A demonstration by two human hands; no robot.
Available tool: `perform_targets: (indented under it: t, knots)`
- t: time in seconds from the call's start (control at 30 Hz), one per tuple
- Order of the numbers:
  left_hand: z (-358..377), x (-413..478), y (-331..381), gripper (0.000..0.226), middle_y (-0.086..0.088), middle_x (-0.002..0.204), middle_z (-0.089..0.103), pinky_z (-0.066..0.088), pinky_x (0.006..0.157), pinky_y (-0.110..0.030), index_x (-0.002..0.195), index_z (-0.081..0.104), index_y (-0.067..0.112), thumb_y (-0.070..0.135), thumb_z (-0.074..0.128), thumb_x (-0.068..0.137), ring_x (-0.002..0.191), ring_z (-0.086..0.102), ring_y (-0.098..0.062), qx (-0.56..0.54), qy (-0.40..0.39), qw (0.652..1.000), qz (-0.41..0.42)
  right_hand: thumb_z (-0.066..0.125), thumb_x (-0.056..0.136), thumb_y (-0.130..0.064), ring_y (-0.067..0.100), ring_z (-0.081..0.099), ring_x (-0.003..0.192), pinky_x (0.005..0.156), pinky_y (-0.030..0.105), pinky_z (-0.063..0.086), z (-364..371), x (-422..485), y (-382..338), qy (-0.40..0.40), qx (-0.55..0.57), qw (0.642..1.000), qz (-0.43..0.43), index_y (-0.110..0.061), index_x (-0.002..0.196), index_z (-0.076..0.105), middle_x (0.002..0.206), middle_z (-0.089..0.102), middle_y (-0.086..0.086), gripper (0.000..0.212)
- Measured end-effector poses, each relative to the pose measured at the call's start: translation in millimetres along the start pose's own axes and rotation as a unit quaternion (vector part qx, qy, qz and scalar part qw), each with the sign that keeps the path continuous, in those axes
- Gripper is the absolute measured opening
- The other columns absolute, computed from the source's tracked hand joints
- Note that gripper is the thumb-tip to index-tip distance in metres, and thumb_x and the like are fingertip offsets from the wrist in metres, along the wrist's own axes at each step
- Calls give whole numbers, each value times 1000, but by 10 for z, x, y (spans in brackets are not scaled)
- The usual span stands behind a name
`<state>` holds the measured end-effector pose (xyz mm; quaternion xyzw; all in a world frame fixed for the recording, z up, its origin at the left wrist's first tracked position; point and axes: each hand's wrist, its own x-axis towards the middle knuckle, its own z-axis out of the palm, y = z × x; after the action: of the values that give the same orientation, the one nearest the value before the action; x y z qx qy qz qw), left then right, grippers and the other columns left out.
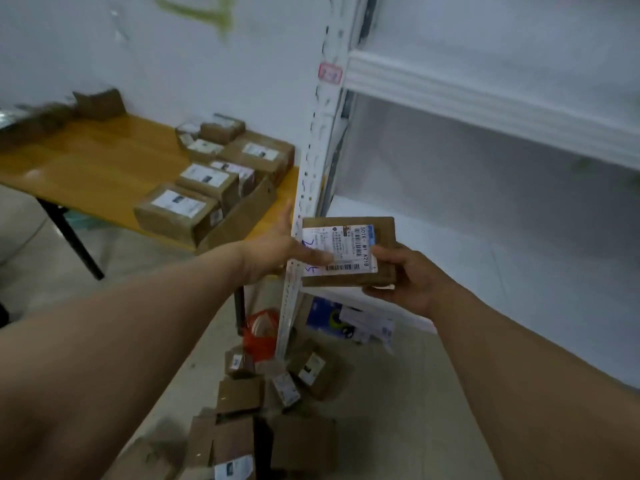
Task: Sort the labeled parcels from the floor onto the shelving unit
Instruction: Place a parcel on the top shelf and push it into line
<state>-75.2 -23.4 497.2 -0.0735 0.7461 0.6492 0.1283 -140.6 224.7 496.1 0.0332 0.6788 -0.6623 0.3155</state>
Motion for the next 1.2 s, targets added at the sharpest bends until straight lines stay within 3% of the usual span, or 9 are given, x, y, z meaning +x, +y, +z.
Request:
perform_targets:
  t: [0.13, 0.23, 0.33, 0.5, 0.63, 0.77, 0.87, 1.1, 1.2]
  knots:
    - [-226, -221, 525, 118, 2, 153, 37, 33, 99, -60, 153, 17, 43, 37, 88, 58, 146, 22, -33, -130, -13, 991, -26, 71, 78, -19, 27, 70, 107, 90, 46, 55, -21, -386, -554, -38, -11, 996, -82, -27, 123, 66, 117, 74, 9, 46]
    - [-281, -389, 901, 59, 3, 124, 55, 35, 92, -48, 118, 61, 37, 49, 78, 63, 129, 41, -28, -109, -25, 994, 10, 70, 75, -13, 26, 72, 103, 81, 39, 59, -10, -617, -887, -73, -13, 991, -116, -22, 127, 63, 121, 73, 10, 53]
    - [-255, -539, 1222, 36, 2, 109, 68, 39, 87, -40, 94, 72, 29, 54, 72, 67, 111, 54, -21, -40, -65, 996, 47, 70, 71, -6, 27, 70, 104, 85, 40, 59, 53, -824, -1161, -86, -19, 987, -132, -17, 132, 60, 121, 72, 11, 63]
    - [-137, -688, 1651, 66, -17, 129, 63, 42, 102, -49, 132, 56, 8, 35, 75, 75, 126, 55, -37, 72, -144, 985, 63, 61, 73, -3, 29, 67, 106, 90, 41, 54, 172, -1136, -1549, -102, -68, 979, -162, -16, 133, 59, 120, 69, 12, 62]
    - [-107, -758, 1919, 46, -22, 124, 65, 42, 106, -54, 116, 65, 8, 11, 76, 71, 120, 60, -40, 42, -156, 982, 102, 67, 84, -13, 24, 60, 109, 90, 39, 53, 146, -1310, -1833, -68, -9, 972, -224, -15, 135, 57, 120, 63, 9, 52]
    - [-62, -745, 2167, 35, -22, 120, 68, 53, 95, -50, 99, 73, 16, -2, 72, 69, 112, 65, -38, -52, -166, 972, 160, 83, 70, -32, 17, 67, 101, 79, 39, 59, 94, -1481, -2037, -55, 10, 963, -263, -29, 111, 68, 100, 72, 0, 44]
    - [55, -725, 2344, 31, -22, 119, 68, 56, 90, -48, 92, 78, 18, -2, 69, 70, 111, 66, -38, -100, -183, 960, 187, 87, 65, -33, 20, 67, 109, 78, 46, 59, 42, -1608, -2167, -37, -6, 962, -272, -32, 125, 63, 109, 74, 1, 64]
    - [496, -763, 3079, 33, -15, 118, 70, 51, 96, -55, 103, 76, 14, 5, 64, 74, 113, 64, -36, -188, -124, 935, 272, 85, 71, -32, 21, 71, 104, 95, 59, 52, -218, -2034, -2581, 61, -48, 938, -337, -28, 126, 55, 107, 77, -2, 63]
    - [731, -838, 3518, 43, -13, 115, 72, 50, 97, -55, 125, 62, 13, 4, 61, 82, 114, 63, -35, -165, -98, 924, 331, 80, 80, -33, 25, 71, 107, 94, 54, 56, -369, -2297, -2834, 88, -28, 912, -399, -25, 124, 58, 111, 76, 2, 50]
